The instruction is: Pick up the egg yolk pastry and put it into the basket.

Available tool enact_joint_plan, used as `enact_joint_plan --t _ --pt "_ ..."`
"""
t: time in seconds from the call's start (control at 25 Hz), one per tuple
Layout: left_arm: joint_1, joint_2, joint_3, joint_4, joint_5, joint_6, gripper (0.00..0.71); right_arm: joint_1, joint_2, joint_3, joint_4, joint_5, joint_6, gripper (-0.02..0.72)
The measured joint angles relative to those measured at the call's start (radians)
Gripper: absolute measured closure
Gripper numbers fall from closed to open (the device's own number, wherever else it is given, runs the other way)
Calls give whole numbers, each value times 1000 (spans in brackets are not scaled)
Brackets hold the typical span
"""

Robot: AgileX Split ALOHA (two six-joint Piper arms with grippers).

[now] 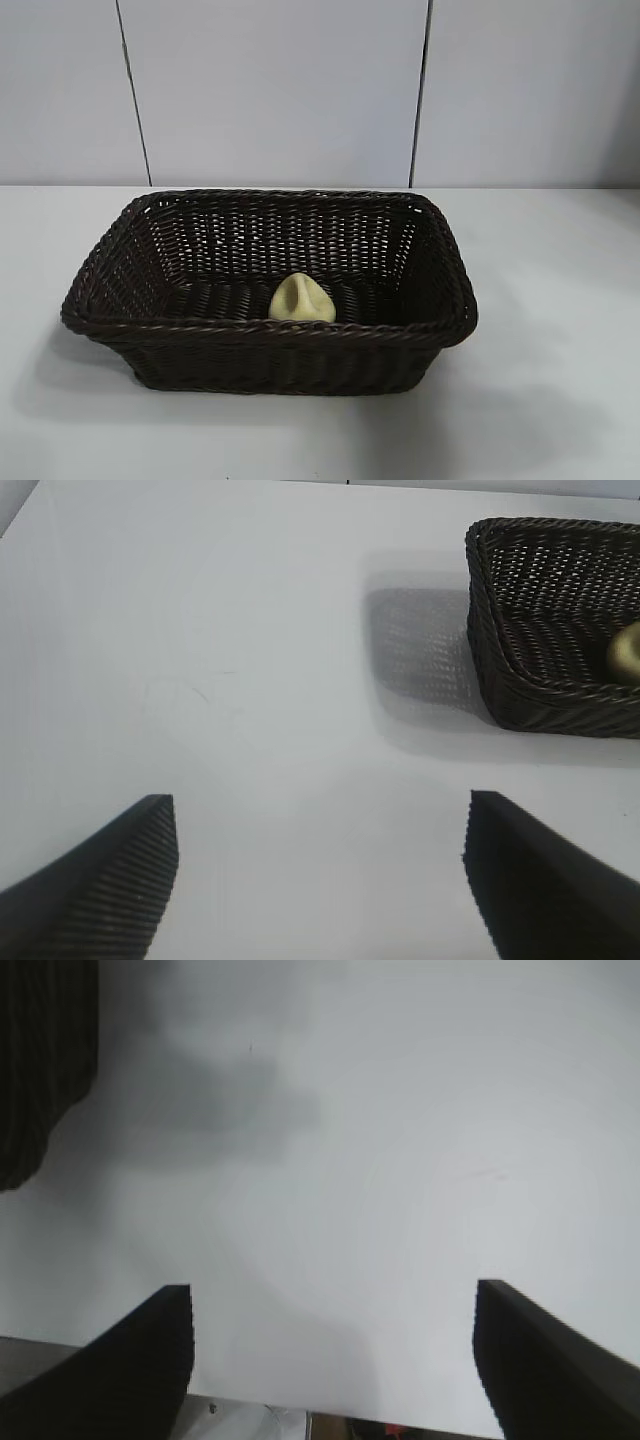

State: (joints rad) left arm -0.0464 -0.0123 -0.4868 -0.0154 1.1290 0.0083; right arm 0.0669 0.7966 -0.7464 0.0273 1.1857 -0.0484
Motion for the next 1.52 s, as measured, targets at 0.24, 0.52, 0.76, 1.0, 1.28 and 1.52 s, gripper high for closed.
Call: enact_joint_plan --t 0.24,0.52,0.76,1.0,1.28,1.52 --pt "0 0 0 0 0 0 139 0 -305 211 -1 -115 0 148" --pt "0 0 0 0 0 0 139 0 -443 276 -8 -114 33 148" --pt "0 0 0 0 0 0 139 0 -445 276 -9 -114 48 148" --pt "0 0 0 0 0 0 139 0 -455 276 -9 -114 55 148" --pt "0 0 0 0 0 0 139 0 -658 276 -9 -114 55 148" --pt "0 0 0 0 0 0 139 0 -812 275 -9 -101 55 148"
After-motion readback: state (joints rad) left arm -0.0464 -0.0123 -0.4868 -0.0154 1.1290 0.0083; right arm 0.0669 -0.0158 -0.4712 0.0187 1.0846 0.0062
